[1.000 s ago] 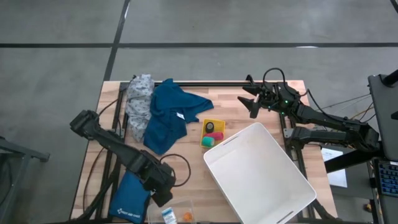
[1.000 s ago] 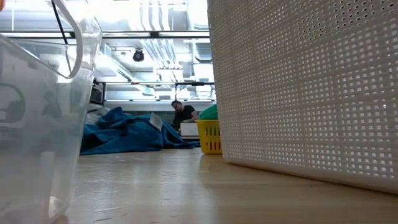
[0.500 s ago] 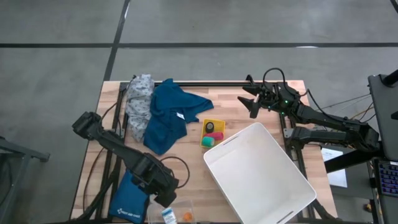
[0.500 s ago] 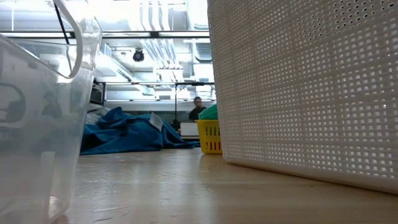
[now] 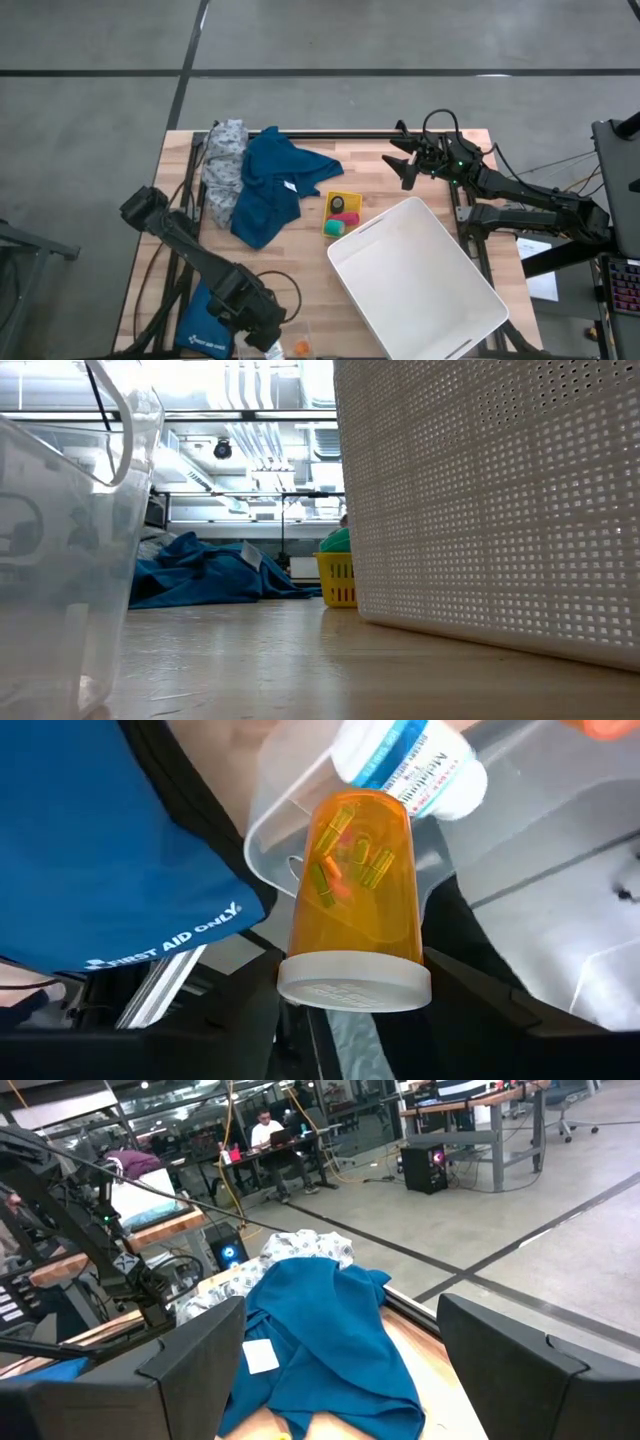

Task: Pick & place medical supplies in basket/bin
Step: Put the orange pill bottle into the transparent bin

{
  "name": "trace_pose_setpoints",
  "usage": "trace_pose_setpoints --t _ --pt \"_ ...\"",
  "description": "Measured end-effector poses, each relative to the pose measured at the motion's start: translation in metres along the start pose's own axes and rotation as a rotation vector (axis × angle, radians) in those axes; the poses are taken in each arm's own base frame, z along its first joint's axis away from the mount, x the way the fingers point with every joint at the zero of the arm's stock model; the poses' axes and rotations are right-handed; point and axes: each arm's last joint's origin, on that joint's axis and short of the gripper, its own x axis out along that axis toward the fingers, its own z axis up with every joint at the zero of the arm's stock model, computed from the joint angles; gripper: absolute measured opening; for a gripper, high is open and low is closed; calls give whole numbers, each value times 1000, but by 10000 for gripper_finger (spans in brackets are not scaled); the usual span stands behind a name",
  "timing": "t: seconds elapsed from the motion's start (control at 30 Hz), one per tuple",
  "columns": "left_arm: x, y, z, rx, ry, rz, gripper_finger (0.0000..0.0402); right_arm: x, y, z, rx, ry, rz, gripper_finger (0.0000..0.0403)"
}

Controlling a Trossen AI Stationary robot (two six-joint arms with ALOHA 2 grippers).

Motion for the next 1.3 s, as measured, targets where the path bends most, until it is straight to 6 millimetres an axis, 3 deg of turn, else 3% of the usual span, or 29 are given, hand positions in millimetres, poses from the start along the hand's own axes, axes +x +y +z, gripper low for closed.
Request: trace_pose_setpoints --t 0.33,1.0,1.3 --pt "15 -1 -1 -30 -60 24 223 0 0 0 0 0 0 325" --pt "60 -9 23 -34 -15 143 223 0 0 0 0 1 -1 325" --pt "51 -11 49 -45 -94 137 223 0 0 0 0 1 0 325"
